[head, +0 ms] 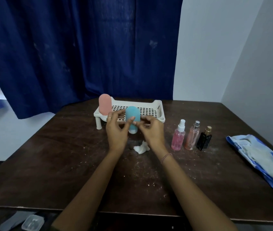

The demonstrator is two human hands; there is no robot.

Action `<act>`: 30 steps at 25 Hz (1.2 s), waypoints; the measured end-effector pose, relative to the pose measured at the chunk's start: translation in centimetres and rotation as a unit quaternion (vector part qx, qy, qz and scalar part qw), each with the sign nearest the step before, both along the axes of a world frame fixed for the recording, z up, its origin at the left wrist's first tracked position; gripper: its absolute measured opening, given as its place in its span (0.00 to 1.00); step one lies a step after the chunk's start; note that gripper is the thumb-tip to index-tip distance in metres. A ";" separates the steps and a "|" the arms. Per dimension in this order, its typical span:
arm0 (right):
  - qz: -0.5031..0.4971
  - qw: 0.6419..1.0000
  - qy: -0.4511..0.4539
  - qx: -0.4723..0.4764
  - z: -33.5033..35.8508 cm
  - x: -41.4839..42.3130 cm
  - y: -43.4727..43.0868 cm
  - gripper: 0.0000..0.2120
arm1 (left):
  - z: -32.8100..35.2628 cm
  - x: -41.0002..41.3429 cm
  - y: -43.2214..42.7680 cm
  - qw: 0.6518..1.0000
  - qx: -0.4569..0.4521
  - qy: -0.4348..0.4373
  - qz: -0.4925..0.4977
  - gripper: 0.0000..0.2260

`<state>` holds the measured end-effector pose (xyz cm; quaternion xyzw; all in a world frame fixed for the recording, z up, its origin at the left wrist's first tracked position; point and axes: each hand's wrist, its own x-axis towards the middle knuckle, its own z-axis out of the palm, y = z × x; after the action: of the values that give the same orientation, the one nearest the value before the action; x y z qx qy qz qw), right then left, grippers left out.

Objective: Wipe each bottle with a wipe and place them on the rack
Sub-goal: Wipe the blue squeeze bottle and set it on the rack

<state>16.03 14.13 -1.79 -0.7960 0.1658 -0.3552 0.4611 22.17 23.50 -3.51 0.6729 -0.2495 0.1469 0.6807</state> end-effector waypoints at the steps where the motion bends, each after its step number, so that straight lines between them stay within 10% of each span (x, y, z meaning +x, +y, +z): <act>1: -0.027 0.999 0.000 -0.020 0.3 0.9 -0.1 0.18 | 0.0 0.4 -0.2 0.999 0.035 -0.022 0.028 0.15; 30: 0.008 0.984 0.133 -0.117 0.2 10.6 -1.2 0.25 | -2.3 5.3 -0.6 0.977 0.173 -0.008 0.126 0.15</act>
<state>26.65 12.92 -1.63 -0.8859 0.1768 -0.2598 0.3411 27.48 22.92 -5.78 0.8052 -0.1901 0.1917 0.5279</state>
